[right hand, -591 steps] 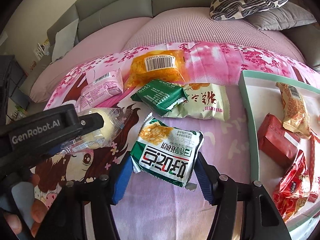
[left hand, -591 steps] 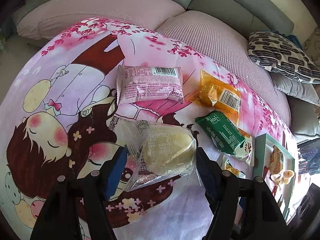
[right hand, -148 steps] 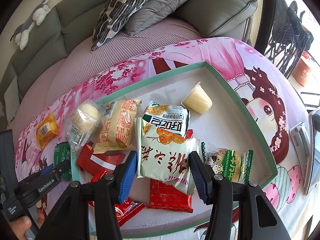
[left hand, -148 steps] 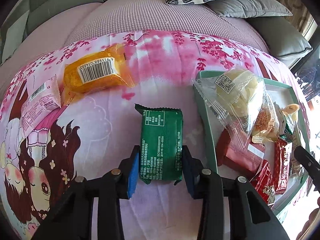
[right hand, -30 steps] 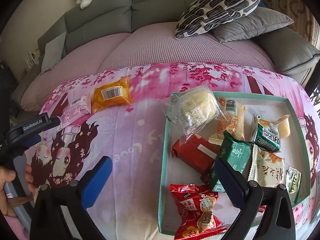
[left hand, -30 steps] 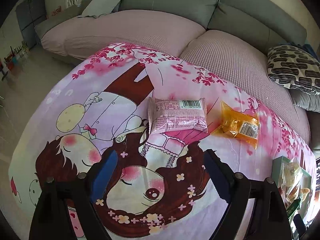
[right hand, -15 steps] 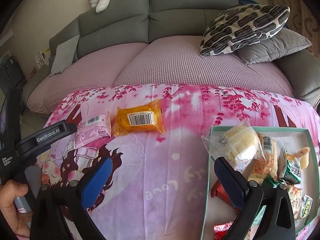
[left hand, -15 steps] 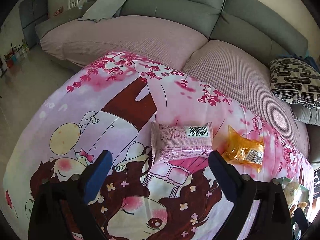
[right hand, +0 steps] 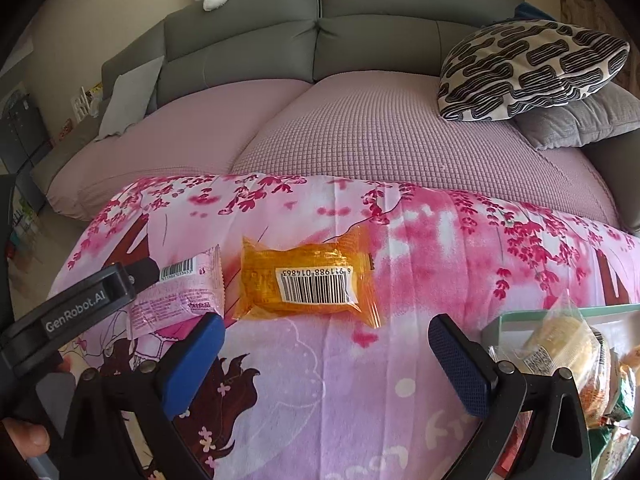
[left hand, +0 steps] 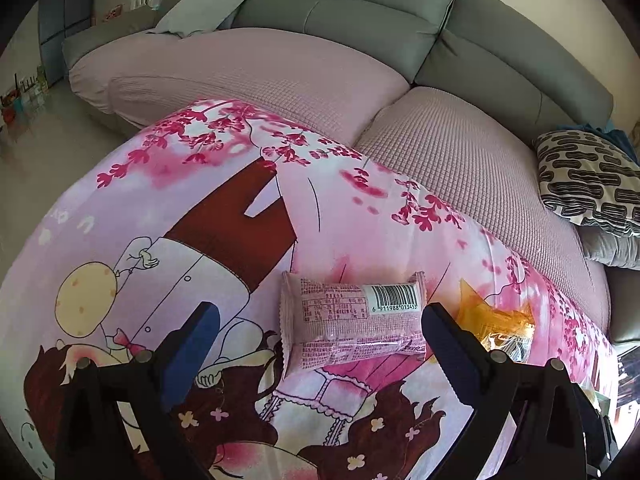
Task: Organize snacks
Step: 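Move the left gripper toward the pink packet while the right moves toward the orange packet, then grasp the pink packet with the left gripper while the right grasps the orange barcode packet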
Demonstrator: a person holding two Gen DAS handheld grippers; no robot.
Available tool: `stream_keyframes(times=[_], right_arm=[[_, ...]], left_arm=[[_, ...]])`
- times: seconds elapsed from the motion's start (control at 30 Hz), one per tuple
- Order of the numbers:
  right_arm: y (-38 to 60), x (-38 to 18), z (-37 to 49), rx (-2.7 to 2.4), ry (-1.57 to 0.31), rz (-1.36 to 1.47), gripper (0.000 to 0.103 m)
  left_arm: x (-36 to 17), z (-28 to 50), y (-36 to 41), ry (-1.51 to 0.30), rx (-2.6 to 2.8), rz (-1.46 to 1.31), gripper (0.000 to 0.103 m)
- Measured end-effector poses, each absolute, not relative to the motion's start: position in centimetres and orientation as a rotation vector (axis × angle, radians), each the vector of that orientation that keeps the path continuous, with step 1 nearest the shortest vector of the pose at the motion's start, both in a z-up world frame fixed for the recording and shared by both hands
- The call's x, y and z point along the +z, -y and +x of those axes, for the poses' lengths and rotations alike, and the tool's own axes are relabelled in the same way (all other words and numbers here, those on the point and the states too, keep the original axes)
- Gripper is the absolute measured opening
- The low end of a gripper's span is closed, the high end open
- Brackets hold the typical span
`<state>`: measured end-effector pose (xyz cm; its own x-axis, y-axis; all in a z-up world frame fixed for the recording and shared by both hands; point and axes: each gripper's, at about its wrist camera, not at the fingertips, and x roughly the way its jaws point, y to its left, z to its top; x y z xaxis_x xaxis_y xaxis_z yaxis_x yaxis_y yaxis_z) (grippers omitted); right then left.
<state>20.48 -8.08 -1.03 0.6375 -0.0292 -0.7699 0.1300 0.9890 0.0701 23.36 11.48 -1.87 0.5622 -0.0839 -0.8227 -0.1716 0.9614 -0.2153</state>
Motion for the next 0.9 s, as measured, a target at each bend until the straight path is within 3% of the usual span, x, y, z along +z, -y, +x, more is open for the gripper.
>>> stream_keyframes(times=[0.9], right_arm=[[6.1, -5.1, 24.2, -0.110, -0.908, 0.018, 0.103]], left_arm=[[-5.1, 25.4, -9.3, -1.052, 0.006, -0.260, 0.101]])
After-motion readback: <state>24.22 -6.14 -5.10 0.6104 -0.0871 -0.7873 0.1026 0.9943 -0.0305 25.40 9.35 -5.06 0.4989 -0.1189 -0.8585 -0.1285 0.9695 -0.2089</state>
